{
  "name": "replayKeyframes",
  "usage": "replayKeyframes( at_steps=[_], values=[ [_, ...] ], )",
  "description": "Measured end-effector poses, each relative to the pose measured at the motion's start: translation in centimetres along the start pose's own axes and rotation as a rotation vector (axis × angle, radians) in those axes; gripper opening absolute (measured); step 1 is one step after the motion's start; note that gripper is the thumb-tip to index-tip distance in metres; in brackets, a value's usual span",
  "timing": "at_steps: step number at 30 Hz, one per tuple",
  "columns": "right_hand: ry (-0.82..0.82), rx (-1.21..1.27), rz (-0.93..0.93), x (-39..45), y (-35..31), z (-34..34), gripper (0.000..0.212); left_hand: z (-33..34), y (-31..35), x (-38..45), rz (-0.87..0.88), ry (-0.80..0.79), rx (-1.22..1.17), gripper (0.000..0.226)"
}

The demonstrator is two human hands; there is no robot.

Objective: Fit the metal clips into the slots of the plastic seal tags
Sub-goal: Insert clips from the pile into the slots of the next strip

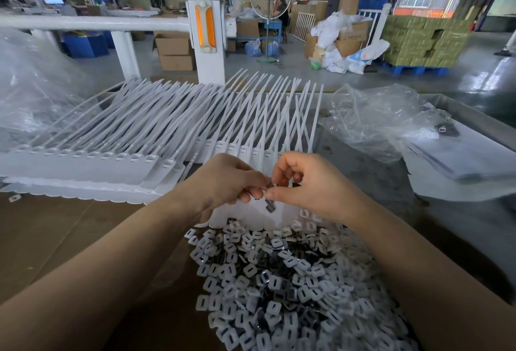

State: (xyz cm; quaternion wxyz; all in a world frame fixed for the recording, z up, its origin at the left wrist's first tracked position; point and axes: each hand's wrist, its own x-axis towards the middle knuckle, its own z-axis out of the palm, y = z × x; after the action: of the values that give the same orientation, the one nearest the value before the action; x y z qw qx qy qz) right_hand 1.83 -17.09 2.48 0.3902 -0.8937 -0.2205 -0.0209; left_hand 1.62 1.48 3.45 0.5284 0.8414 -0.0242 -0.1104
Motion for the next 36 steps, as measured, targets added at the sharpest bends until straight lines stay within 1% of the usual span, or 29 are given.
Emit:
replayKeyframes(
  at_steps=[3,6,8,15,19,26,28,30,31,34,36],
  values=[
    [0.012,-0.021,0.0,0.0,0.2,0.0,0.013,0.0,0.0,0.0,-0.003,-0.005,-0.027,0.019],
    [0.032,-0.013,0.0,0.1,0.3,0.0,0.005,0.0,-0.1,-0.1,0.008,-0.018,-0.054,0.023],
    [0.046,0.034,0.013,0.1,0.3,-0.1,0.006,0.0,-0.2,-0.1,0.025,-0.021,-0.052,0.025],
    [0.045,0.092,0.066,0.1,0.4,-0.2,0.01,0.1,-0.3,-0.1,0.098,-0.007,-0.07,0.018],
    [0.039,0.12,0.088,0.2,0.4,-0.3,0.01,0.3,-0.4,-0.1,0.147,-0.005,-0.027,0.014],
    [0.05,0.123,0.092,0.2,0.4,-0.2,0.005,0.9,-0.6,0.1,0.242,0.09,0.109,0.012],
    [0.038,0.1,0.108,0.2,0.4,-0.2,0.006,1.0,-0.7,0.0,0.264,0.071,0.156,0.01],
    [0.051,0.096,0.137,0.1,0.4,-0.1,0.009,0.9,-0.9,0.0,0.308,0.025,0.268,0.005],
    [0.07,0.103,0.161,0.2,0.5,-0.1,0.011,0.9,-1.1,0.0,0.334,-0.001,0.348,0.008],
    [0.096,0.111,0.242,0.2,0.7,-0.4,0.011,0.7,-1.8,0.1,0.382,-0.068,0.577,0.027],
    [0.082,0.107,0.277,0.2,0.9,-0.5,0.012,0.5,-2.0,0.2,0.395,-0.071,0.675,0.031]
  ],
)
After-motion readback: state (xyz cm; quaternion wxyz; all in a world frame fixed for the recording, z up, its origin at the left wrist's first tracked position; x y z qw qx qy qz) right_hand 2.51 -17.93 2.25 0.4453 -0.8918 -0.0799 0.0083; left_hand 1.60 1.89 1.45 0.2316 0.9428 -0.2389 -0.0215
